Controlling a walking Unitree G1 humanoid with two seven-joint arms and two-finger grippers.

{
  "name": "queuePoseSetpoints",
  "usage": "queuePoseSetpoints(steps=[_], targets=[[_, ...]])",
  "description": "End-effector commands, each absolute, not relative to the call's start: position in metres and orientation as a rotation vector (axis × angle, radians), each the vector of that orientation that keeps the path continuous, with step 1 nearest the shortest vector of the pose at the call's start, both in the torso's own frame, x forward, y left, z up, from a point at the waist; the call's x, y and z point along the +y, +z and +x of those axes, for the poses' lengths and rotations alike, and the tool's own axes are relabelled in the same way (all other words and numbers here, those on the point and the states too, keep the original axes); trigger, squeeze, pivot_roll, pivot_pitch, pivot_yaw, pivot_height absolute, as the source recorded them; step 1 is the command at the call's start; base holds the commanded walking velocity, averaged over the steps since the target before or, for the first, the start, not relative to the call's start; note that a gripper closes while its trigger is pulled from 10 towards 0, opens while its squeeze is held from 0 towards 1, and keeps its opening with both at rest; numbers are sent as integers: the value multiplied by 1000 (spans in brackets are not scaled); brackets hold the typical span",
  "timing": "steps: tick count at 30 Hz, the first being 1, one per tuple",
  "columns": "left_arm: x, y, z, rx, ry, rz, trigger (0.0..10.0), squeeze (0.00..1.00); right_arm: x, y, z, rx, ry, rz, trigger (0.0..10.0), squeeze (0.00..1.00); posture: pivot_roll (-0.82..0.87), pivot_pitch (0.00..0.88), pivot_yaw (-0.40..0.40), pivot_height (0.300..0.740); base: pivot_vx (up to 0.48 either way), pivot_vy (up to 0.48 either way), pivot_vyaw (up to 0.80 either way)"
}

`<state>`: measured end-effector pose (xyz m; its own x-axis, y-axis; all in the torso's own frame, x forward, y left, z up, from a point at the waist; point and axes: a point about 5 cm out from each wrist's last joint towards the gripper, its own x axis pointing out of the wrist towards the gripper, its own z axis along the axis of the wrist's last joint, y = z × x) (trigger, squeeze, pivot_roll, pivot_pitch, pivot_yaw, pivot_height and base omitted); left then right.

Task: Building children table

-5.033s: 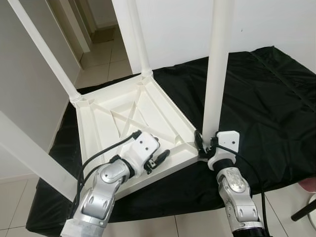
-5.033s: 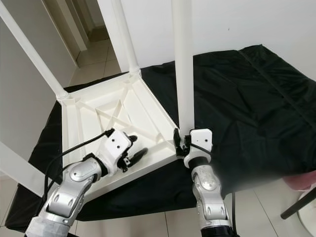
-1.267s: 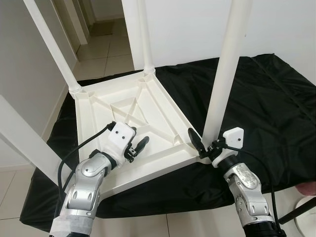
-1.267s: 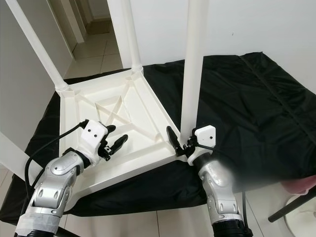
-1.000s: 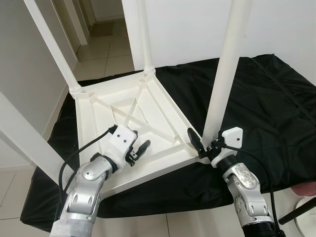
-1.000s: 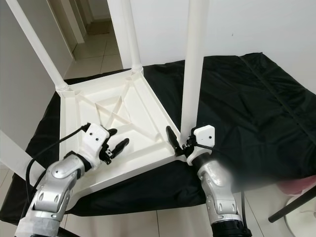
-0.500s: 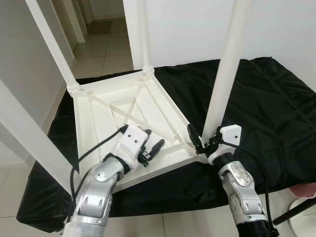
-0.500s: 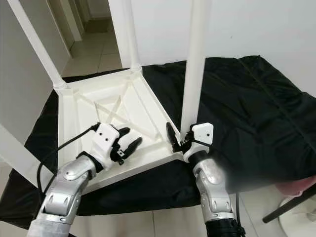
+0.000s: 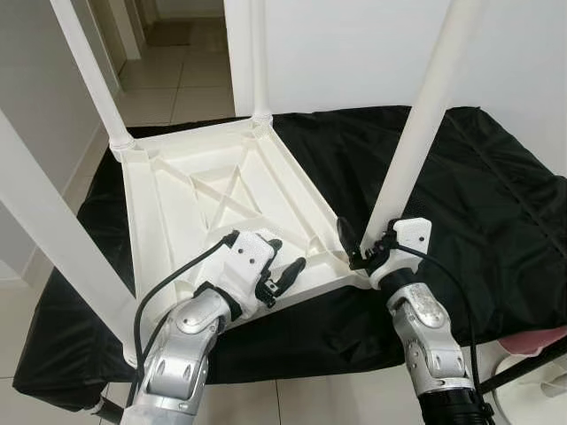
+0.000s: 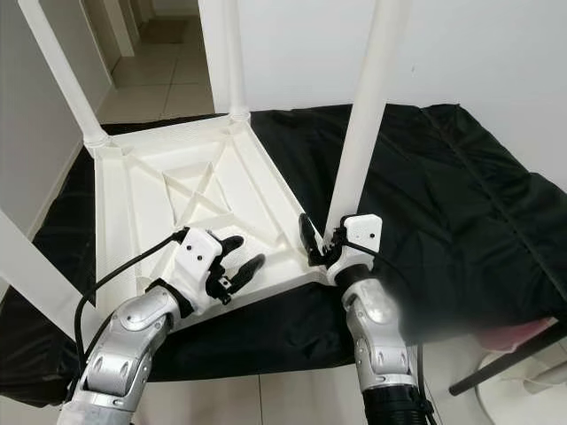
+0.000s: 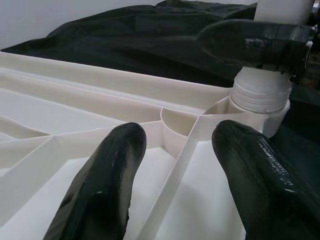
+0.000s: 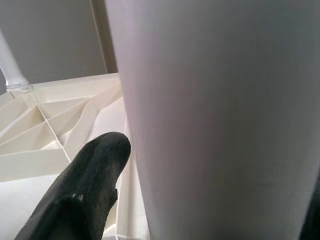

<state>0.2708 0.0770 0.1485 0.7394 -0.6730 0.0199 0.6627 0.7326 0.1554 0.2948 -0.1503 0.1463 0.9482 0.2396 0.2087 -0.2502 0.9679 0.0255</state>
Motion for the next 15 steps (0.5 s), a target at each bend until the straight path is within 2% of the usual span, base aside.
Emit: queuePoseSetpoints(steps=[1,9,15], targets=[[80,151,277,-94,-605,136,10000,0,-146,144,296,-181,258,43,10000,0,7,0,11,740,0,0,0],[76,151,278,-83,-617,137,10000,0,-149,141,295,-143,250,2,10000,0,-20,0,13,740,0,0,0],[73,146,271,-40,-702,112,10000,0,-154,145,294,-148,284,-28,10000,0,-26,0,12,740,0,0,0]])
